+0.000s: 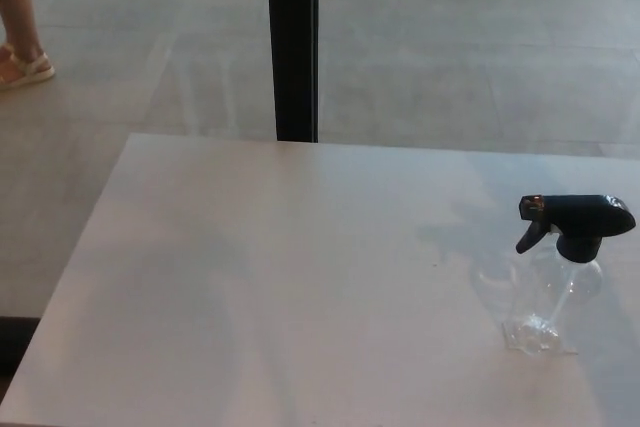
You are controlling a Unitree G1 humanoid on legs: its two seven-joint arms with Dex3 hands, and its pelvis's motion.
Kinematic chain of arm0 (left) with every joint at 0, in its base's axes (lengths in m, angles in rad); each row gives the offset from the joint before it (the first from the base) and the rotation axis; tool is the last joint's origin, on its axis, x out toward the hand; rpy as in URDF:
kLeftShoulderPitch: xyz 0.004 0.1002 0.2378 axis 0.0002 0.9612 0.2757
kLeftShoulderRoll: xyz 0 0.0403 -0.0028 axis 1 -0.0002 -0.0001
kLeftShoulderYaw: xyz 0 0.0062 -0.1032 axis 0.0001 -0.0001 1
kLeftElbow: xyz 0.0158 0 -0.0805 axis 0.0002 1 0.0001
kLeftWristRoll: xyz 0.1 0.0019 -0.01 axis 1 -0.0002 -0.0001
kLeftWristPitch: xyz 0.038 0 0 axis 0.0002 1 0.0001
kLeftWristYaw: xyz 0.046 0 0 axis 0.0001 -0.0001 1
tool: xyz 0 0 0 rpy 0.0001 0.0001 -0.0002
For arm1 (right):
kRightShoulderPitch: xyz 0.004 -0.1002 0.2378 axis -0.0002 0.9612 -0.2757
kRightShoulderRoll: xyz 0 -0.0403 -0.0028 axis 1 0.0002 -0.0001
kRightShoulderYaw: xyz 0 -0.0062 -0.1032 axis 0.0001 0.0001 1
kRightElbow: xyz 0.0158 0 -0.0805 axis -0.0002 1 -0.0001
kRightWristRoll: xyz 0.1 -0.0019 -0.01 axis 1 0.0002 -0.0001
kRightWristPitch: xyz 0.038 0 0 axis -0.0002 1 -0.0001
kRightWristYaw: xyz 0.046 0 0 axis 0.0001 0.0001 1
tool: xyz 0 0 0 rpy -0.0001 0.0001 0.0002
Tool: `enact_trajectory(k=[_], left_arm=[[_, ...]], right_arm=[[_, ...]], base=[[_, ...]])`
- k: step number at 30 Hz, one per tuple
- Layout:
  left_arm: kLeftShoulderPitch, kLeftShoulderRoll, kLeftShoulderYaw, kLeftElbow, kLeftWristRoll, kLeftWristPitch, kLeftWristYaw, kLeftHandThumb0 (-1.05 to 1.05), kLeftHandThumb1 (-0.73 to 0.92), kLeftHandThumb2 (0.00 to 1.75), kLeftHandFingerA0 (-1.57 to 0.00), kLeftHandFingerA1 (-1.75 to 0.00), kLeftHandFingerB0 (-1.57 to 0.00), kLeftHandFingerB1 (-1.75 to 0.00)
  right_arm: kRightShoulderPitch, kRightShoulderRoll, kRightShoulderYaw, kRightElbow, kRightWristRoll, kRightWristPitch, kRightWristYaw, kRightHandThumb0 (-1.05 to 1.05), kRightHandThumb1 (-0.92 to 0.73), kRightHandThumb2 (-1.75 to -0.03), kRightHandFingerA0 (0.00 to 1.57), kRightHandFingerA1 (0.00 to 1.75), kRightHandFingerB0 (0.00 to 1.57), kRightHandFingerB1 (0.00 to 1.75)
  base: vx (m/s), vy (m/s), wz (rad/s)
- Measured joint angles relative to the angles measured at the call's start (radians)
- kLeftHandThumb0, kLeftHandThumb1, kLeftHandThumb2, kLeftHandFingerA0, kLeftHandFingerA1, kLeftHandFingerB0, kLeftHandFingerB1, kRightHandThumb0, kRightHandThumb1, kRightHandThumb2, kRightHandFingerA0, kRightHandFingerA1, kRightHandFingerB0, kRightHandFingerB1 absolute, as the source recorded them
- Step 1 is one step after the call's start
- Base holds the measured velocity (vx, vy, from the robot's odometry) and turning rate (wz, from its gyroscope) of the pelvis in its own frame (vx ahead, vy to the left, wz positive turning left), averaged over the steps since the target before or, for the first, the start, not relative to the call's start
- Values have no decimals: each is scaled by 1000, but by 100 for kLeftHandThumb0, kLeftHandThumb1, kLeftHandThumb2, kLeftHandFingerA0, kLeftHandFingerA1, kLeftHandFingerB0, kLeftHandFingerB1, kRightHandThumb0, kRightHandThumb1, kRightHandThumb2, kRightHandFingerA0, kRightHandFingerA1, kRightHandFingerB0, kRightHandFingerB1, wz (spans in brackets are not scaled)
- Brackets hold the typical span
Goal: The robot uses its right hand to grab and lift the lid of the spray bottle kept in the middle of the desk and places the lid on the right side of the bottle
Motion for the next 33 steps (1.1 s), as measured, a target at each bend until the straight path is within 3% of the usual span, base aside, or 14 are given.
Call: enact_trajectory(k=[3, 4, 12, 13, 14, 20, 21, 22, 24, 25, 28, 30, 31, 33], left_arm=[[0, 1, -1, 0, -3, 0, -3, -77, 61, 101, -48, -60, -34, -53], [0, 3, -3, 0, -3, 0, -5, -79, 79, 64, -56, -50, -40, -41], [6, 15, -16, 0, -8, -10, -11, -82, 78, 64, -55, -49, -41, -41], [8, 16, -19, 1, -7, -10, -11, -80, 61, 103, -49, -60, -34, -52], [9, 17, -24, 1, -7, -11, -11, -83, 79, 64, -55, -51, -41, -41], [10, 21, -52, 1, -5, -26, -10, -83, 80, 64, -61, -48, -44, -39], [10, 22, -56, 1, -4, -28, -9, -84, 80, 64, -60, -49, -43, -39], [10, 23, -60, 2, -3, -31, -9, -84, 81, 64, -59, -48, -43, -39], [11, 25, -68, 4, -2, -35, -8, -83, 82, 64, -60, -49, -44, -39], [13, 25, -76, 4, 0, -38, -7, -84, 82, 65, -60, -49, -44, -40], [15, 28, -91, 4, 4, -47, -6, -83, 81, 64, -61, -48, -42, -39], [14, 31, -98, 4, 5, -49, -5, -85, 81, 64, -60, -50, -41, -39], [14, 32, -101, 4, 6, -49, -4, -83, 82, 64, -59, -47, -41, -38], [13, 32, -107, 4, 6, -49, -4, -82, 81, 65, -60, -47, -41, -38]], right_arm=[[-6, -3, 81, -4, -46, 1, 29, -80, -69, -61, 14, 41, 20, 31], [-6, -5, 103, -9, -59, 2, 41, -79, -69, -61, 17, 41, 22, 30], [-27, -28, 191, -42, -150, 2, 130, -79, -72, -63, 25, 47, 28, 30], [-37, -31, 197, -42, -161, 1, 139, -78, -72, -62, 25, 46, 29, 30], [-53, -34, 204, -42, -172, 0, 149, -78, -73, -63, 26, 46, 29, 30], [-125, -38, 221, -29, -226, -10, 182, -78, -70, -62, 30, 51, 34, 31], [-135, -38, 222, -23, -234, -13, 185, -83, -62, -69, 30, 54, 32, 34], [-145, -38, 223, -16, -243, -17, 186, -79, -71, -62, 31, 51, 34, 31], [-165, -38, 226, -6, -263, -27, 187, -79, -72, -63, 32, 53, 35, 31], [-176, -38, 236, -4, -281, -32, 187, -83, -63, -70, 30, 55, 31, 34], [-189, -38, 260, -6, -320, -37, 196, -75, -69, -61, 32, 53, 35, 31], [-193, -39, 271, -10, -344, -39, 201, -78, -61, -66, 30, 54, 31, 33], [-194, -39, 278, -13, -357, -39, 203, -76, -70, -62, 27, 51, 30, 30], [-197, -41, 298, -19, -383, -38, 217, -77, -69, -62, 28, 52, 31, 30]], base=[[0, 0, 0], [0, 0, 0], [0, 0, 0], [0, 0, 0], [0, 0, 0], [0, 0, 0], [0, 0, 0], [0, 0, 0], [0, 0, 0], [0, 0, 0], [0, 0, 0], [0, 0, 0], [0, 0, 0], [0, 0, 0]])
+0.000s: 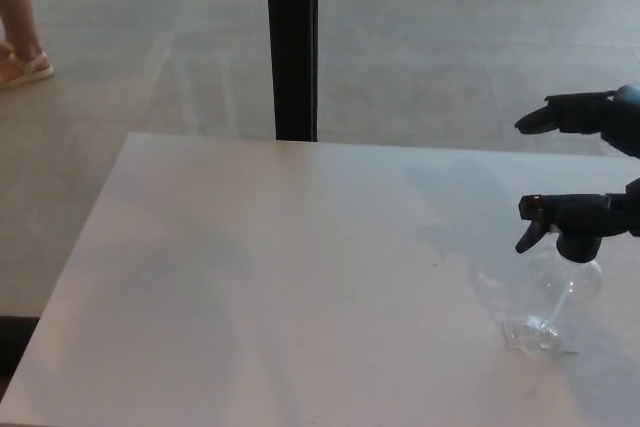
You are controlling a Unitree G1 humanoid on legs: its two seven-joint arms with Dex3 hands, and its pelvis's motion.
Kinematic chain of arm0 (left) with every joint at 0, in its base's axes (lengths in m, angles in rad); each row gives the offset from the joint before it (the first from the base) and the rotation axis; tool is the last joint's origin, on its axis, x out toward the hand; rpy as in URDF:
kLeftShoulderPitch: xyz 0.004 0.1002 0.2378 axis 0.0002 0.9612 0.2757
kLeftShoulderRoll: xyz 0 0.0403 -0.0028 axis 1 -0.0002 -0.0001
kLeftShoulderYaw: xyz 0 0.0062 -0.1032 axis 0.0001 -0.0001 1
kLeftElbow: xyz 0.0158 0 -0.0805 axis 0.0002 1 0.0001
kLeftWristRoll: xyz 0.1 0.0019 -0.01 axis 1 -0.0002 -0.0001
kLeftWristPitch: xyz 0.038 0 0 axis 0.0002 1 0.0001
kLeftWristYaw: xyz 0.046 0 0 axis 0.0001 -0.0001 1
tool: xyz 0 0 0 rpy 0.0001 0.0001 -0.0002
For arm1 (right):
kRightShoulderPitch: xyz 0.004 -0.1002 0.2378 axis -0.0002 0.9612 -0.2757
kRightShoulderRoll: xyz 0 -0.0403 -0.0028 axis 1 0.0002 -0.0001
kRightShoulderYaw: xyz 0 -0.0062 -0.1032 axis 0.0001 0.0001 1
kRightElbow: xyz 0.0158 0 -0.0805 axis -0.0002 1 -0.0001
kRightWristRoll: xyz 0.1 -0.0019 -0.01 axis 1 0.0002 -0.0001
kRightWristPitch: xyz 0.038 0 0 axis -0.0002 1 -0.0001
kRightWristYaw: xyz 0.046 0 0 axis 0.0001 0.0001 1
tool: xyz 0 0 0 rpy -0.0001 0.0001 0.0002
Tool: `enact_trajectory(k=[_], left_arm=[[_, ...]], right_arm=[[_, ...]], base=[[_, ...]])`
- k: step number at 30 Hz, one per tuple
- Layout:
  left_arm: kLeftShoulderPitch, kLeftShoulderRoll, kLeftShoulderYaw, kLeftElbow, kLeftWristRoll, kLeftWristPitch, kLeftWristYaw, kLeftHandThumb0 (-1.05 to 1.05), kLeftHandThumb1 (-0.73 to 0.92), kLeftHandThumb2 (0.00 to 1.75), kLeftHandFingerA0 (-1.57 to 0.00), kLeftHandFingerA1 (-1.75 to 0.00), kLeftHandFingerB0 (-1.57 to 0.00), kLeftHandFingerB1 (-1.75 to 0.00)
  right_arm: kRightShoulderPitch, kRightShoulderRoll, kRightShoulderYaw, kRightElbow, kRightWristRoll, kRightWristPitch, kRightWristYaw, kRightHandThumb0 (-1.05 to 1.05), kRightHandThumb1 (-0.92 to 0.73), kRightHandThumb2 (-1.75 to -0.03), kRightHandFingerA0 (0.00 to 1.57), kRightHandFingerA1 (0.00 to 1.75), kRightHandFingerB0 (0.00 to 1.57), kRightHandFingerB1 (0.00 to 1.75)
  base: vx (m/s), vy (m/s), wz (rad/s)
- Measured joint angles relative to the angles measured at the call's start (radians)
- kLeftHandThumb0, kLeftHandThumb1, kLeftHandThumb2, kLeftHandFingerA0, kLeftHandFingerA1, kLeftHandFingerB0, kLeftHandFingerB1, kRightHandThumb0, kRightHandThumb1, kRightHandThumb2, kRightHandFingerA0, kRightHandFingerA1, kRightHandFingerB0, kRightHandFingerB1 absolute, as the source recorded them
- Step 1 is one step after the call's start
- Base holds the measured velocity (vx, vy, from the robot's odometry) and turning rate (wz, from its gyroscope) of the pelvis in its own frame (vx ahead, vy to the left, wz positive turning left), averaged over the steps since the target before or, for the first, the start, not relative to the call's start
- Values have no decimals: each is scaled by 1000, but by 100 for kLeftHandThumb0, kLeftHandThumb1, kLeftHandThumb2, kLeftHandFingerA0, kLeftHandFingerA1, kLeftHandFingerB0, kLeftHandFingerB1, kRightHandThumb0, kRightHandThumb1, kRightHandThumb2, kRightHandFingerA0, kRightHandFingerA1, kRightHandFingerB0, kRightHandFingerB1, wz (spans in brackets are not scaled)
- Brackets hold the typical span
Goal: The robot uses its right hand to grab and lift the lid of the spray bottle kept in the middle of the desk and places the lid on the right side of the bottle
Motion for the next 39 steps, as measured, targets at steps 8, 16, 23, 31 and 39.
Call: enact_trajectory(k=[8, 16, 23, 31, 39], left_arm=[[-4, 1, -16, 2, 0, -7, 2, -85, 82, 65, -61, -47, -43, -38], [-7, 0, -16, 4, 0, -9, 2, -85, 84, 66, -59, -47, -41, -38], [-5, 0, -16, 7, -1, -9, 2, -90, 83, 66, -61, -49, -43, -38], [-4, 0, -13, 7, -3, -9, 2, -87, 87, 67, -57, -49, -40, -39], [-4, -1, 3, 7, -8, -9, 1, -91, 90, 67, -56, -48, -41, -40]], right_arm=[[-11, -6, 60, -15, -86, 24, 78, -87, -71, -63, 26, 51, 27, 31], [-61, -21, 160, -15, -201, 65, 172, -62, -69, -61, 87, 105, 27, 32], [-62, -21, 190, -18, -301, 107, 181, -38, -73, -67, 79, 159, 38, 34], [-47, -14, 189, -63, -398, 118, 146, -39, -71, -66, 86, 167, 80, 50], [-5, 7, 152, -72, -428, 97, 61, -43, -70, -61, 92, 166, 86, 53]], base=[[0, 0, 0], [0, 0, 0], [0, 0, 0], [0, 0, 0], [0, 0, 0]])
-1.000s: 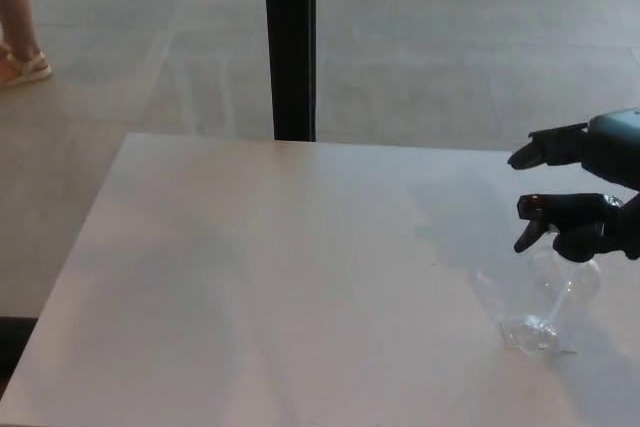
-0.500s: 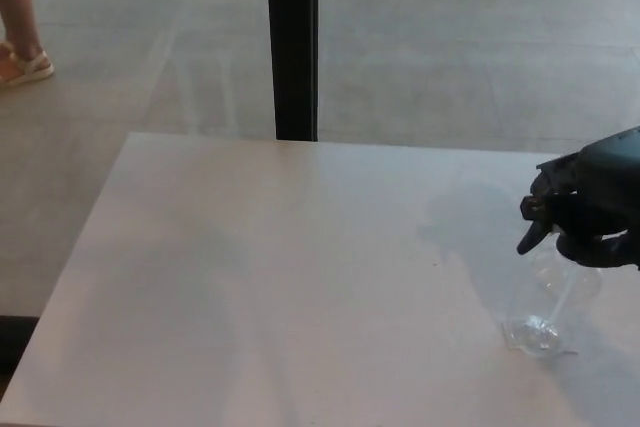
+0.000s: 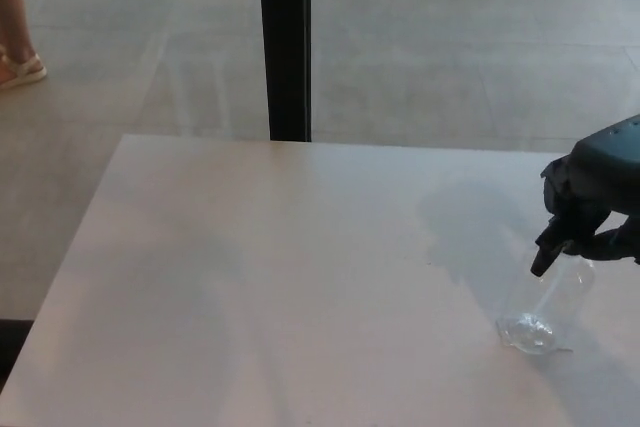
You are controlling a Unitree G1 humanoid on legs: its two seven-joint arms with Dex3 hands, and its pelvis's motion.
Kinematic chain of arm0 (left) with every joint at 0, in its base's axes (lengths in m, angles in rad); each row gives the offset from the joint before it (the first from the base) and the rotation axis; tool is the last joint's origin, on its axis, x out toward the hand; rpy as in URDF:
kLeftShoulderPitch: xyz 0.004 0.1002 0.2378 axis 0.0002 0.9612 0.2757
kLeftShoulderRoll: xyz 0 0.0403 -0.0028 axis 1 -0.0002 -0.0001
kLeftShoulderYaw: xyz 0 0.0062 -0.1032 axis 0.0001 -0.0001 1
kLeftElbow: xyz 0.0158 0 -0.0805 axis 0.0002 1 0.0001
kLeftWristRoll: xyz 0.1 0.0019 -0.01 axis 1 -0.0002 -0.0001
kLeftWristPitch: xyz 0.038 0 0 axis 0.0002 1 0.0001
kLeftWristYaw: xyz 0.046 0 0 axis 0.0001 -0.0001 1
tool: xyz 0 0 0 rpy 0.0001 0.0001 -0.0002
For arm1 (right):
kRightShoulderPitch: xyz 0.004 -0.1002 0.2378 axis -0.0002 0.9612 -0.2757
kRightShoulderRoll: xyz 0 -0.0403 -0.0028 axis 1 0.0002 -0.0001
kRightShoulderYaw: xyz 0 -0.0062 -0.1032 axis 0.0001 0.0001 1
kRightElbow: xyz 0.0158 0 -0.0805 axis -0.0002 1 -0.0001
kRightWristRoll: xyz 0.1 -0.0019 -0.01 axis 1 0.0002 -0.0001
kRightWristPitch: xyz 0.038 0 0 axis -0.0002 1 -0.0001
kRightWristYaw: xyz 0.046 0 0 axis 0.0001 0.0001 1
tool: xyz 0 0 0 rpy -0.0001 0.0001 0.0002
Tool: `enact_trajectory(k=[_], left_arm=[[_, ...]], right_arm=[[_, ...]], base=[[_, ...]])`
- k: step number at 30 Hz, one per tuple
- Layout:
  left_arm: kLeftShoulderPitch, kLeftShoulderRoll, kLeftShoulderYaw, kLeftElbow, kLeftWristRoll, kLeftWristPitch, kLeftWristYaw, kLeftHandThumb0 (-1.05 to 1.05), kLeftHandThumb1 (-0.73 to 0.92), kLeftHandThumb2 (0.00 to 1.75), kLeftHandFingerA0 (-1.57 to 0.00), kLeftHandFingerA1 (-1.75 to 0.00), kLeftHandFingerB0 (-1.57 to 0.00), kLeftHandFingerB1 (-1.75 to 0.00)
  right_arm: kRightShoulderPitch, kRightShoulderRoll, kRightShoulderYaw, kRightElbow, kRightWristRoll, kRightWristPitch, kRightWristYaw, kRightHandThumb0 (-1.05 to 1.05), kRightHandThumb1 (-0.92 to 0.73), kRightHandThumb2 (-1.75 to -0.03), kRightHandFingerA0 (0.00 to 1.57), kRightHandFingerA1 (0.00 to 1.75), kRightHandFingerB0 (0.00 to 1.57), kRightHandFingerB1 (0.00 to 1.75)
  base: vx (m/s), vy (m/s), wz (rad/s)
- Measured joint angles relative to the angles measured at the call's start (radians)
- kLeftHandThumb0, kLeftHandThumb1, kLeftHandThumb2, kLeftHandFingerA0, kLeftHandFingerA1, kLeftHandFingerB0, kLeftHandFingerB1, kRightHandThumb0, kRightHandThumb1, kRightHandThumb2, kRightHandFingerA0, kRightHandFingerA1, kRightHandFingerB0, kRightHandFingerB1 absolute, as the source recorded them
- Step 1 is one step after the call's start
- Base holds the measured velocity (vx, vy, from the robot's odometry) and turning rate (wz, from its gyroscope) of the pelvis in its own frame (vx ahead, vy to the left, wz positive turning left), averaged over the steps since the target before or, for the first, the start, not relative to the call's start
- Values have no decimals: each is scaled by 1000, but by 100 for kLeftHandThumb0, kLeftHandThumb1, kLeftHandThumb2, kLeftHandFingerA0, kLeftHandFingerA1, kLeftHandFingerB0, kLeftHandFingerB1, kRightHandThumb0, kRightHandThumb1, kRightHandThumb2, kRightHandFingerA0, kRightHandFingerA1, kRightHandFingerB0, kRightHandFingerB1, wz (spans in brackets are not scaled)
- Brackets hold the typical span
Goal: The robot uses its right hand to grab and lift the lid of the spray bottle kept in the middle of the desk and places the lid on the right side of the bottle
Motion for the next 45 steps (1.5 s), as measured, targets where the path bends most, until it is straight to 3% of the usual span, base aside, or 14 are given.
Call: enact_trajectory(k=[5, 6, 7, 8, 11, 12, 15, 18, 20, 32, 33, 34, 39, 45], left_arm=[[0, -1, 13, 1, -6, 0, 0, -93, 92, 67, -58, -50, -42, -40], [0, -2, 14, 1, -6, 0, 0, -93, 91, 68, -59, -51, -41, -40], [0, -2, 15, 1, -7, 0, 0, -94, 91, 67, -59, -51, -42, -40], [0, -2, 16, 1, -7, 0, 0, -93, 92, 68, -59, -51, -42, -40], [0, -2, 19, 2, -9, 0, 0, -93, 92, 68, -59, -51, -42, -40], [0, -2, 21, 2, -9, 0, 0, -96, 91, 68, -60, -51, -42, -40], [1, -2, 25, 2, -11, 0, 0, -95, 92, 69, -58, -52, -42, -40], [3, -2, 28, 1, -11, 0, 0, -95, 92, 70, -56, -53, -42, -41], [3, -2, 29, 0, -12, 0, -1, -96, 92, 70, -57, -53, -43, -41], [10, -2, 37, -3, -14, 0, -5, -93, 92, 71, -57, -52, -41, -41], [10, -2, 38, -3, -14, 0, -5, -90, 92, 71, -57, -52, -42, -41], [10, -2, 40, -3, -15, 0, -5, -91, 92, 71, -59, -53, -42, -41], [11, -2, 45, -2, -16, 0, -5, -93, 92, 72, -55, -51, -40, -40], [10, -2, 50, -1, -17, 0, -6, -93, 92, 71, -59, -51, -42, -40]], right_arm=[[30, 23, -52, 1, 4, -29, -51, -33, -69, -71, 94, 169, 89, 58], [35, 24, -60, 2, 5, -36, -59, -36, -55, -103, 120, 133, 84, 78], [40, 26, -70, 3, 8, -44, -69, -26, -66, -83, 86, 175, 77, 119], [44, 27, -80, 6, 10, -53, -80, -29, -67, -74, 87, 175, 78, 99], [52, 33, -123, 25, 27, -90, -117, -29, -65, -77, 88, 175, 78, 102], [52, 36, -136, 31, 32, -100, -130, -26, -67, -89, 84, 175, 67, 139], [51, 48, -179, 63, 62, -138, -157, -25, -64, -102, 84, 175, 68, 162], [37, 50, -206, 101, 92, -167, -158, -27, -63, -100, 86, 175, 71, 150], [22, 48, -221, 116, 106, -180, -153, -27, -63, -95, 87, 175, 78, 123], [-195, 11, -322, 222, 187, -178, -56, -25, -63, -95, 88, 175, 71, 154], [-212, 10, -331, 230, 194, -173, -50, -18, -61, -93, 101, 175, 67, 149], [-229, 8, -341, 242, 203, -171, -45, -25, -64, -98, 90, 171, 74, 147], [-311, -18, -388, 288, 236, -141, -19, -25, -60, -104, 95, 159, 81, 135], [-329, -30, -452, 348, 284, -113, -13, -23, -55, -109, 94, 162, 79, 140]], base=[[0, 0, 0], [0, 0, 0], [0, 0, 0], [0, 0, 0], [0, 0, 0], [0, 0, 0], [0, 0, 0], [0, 0, 0], [0, 0, 0], [0, 0, 0], [0, 0, 0], [0, 0, 0], [0, 0, 0], [0, 0, 0]])
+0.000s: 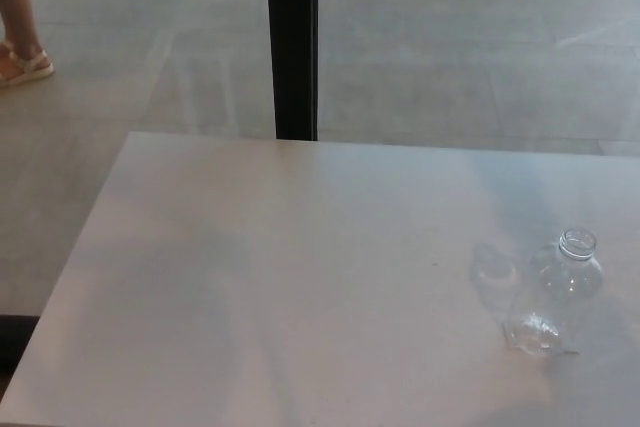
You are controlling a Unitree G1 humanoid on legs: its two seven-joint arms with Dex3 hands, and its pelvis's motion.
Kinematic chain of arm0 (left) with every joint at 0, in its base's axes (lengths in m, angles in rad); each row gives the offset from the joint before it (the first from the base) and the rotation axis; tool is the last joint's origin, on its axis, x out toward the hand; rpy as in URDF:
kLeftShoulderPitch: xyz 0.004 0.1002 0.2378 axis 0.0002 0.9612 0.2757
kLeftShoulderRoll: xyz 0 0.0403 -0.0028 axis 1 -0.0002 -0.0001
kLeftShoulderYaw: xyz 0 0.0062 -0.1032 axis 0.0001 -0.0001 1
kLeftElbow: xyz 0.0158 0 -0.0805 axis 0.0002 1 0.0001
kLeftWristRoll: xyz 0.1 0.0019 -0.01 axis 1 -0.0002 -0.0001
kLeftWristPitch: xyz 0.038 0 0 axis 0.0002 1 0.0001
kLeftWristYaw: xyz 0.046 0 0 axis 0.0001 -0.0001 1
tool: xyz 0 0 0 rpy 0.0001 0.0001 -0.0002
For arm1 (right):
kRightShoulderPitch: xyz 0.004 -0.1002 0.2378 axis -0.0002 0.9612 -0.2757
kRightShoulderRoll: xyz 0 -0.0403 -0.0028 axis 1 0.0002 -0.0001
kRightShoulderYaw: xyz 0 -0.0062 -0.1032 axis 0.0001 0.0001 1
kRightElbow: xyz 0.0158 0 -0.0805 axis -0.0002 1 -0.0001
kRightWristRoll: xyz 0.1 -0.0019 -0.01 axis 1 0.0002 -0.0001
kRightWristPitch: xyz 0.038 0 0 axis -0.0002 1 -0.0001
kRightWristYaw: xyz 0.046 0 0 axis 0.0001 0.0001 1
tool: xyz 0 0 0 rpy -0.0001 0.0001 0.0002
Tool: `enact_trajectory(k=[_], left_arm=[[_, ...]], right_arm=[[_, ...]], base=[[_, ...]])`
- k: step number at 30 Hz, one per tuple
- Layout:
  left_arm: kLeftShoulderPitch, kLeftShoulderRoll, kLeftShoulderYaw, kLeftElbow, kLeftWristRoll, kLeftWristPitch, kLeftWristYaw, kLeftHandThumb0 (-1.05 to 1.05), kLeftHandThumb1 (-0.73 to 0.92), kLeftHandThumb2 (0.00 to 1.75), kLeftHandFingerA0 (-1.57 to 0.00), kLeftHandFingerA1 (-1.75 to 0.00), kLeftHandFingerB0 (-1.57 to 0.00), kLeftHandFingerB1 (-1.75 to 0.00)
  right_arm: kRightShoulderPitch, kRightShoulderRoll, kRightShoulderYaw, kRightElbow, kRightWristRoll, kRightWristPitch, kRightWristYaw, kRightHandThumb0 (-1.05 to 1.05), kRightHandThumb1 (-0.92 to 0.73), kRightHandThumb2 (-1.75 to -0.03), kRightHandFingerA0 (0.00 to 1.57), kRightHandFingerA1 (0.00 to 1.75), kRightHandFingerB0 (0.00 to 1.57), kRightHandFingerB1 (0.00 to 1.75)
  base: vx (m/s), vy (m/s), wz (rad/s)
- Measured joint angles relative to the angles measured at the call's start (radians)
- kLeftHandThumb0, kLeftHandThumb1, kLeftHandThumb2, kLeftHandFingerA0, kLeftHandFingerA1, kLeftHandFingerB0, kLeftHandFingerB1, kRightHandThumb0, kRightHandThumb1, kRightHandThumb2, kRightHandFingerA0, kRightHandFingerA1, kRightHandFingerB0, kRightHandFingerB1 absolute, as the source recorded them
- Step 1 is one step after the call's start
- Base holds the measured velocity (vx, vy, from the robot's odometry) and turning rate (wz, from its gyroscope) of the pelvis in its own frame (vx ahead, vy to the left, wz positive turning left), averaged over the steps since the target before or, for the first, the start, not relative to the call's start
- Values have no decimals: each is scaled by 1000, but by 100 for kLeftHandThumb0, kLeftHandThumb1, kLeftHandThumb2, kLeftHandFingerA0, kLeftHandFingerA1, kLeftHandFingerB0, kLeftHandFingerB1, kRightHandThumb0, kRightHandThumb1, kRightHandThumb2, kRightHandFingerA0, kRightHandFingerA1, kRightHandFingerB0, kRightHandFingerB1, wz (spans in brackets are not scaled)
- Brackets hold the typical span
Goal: The robot uses its right hand to grab and lift the lid of the spray bottle kept in the middle of the desk and places the lid on the right side of the bottle
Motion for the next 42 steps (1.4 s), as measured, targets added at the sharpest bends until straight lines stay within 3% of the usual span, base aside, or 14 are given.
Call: enact_trajectory(k=[10, 25, 26, 27, 29, 31, 32, 33, 34, 35, 37, 38, 41, 42], left_arm=[[-2, 0, 1, 3, 0, 0, 0, -93, 92, 71, -57, -49, -41, -39], [2, -11, 1, 4, 1, 0, 0, -93, 92, 69, -57, -52, -41, -40], [2, -12, 0, 4, 1, 0, 0, -92, 92, 69, -56, -54, -41, -41], [2, -12, 1, 4, 1, 0, 0, -92, 92, 69, -56, -54, -41, -41], [2, -13, 1, 4, 1, 0, 0, -92, 92, 72, -54, -52, -39, -40], [2, -14, 1, 4, 1, 0, 0, -93, 92, 71, -54, -51, -40, -40], [2, -15, 1, 4, 1, 0, 0, -92, 92, 70, -56, -51, -42, -41], [2, -15, 1, 4, 1, 0, 0, -90, 92, 71, -54, -53, -41, -41], [2, -16, 1, 4, 1, 0, 0, -90, 92, 72, -55, -52, -41, -41], [2, -17, 1, 4, 1, 0, 0, -90, 92, 72, -54, -52, -41, -41], [2, -19, 1, 3, 0, 0, 0, -89, 92, 71, -56, -52, -41, -41], [2, -20, 1, 3, 0, 0, 0, -89, 92, 71, -56, -53, -41, -42], [4, -22, 3, 0, -1, 0, 0, -89, 92, 71, -54, -51, -42, -41], [5, -22, 4, 0, -1, 0, 0, -89, 92, 68, -58, -53, -43, -41]], right_arm=[[270, 18, -55, -33, 27, 23, -51, -25, -64, -91, 98, 140, 90, 117], [653, 153, -53, 51, 19, -5, -228, -32, -70, -81, 85, 168, 77, 126], [664, 158, -53, 61, 16, -8, -243, -32, -72, -86, 87, 157, 80, 100], [675, 162, -52, 68, 14, -11, -257, -32, -72, -86, 87, 157, 80, 100], [693, 169, -48, 85, 9, -18, -284, -42, -82, -68, 82, 148, 58, 54], [710, 174, -42, 103, 5, -24, -310, -48, -83, -67, 74, 140, 45, 45], [720, 176, -38, 112, 3, -28, -326, -62, -84, -66, 53, 81, 20, 29], [725, 178, -35, 116, 1, -30, -333, -65, -83, -65, 44, 73, 14, 28], [733, 179, -25, 123, -4, -30, -350, -69, -66, -98, 30, 62, 6, 35], [739, 179, -18, 126, -7, -31, -361, -69, -81, -66, 24, 53, 9, 23], [755, 182, 0, 139, -19, -32, -392, -71, -79, -65, 18, 53, 11, 24], [760, 183, 8, 142, -25, -33, -404, -74, -61, -94, 7, 54, 5, 36], [787, 184, 29, 146, -32, -41, -436, -75, -60, -97, 2, 42, 7, 32], [793, 184, 34, 146, -32, -43, -439, -82, -59, -93, 0, 16, 7, 28]], base=[[0, 0, 0], [0, 0, 0], [0, 0, 0], [0, 0, 0], [0, 0, 0], [0, 0, 0], [0, 0, 0], [0, 0, 0], [0, 0, 0], [0, 0, 0], [0, 0, 0], [0, 0, 0], [0, 0, 0], [0, 0, 0]])
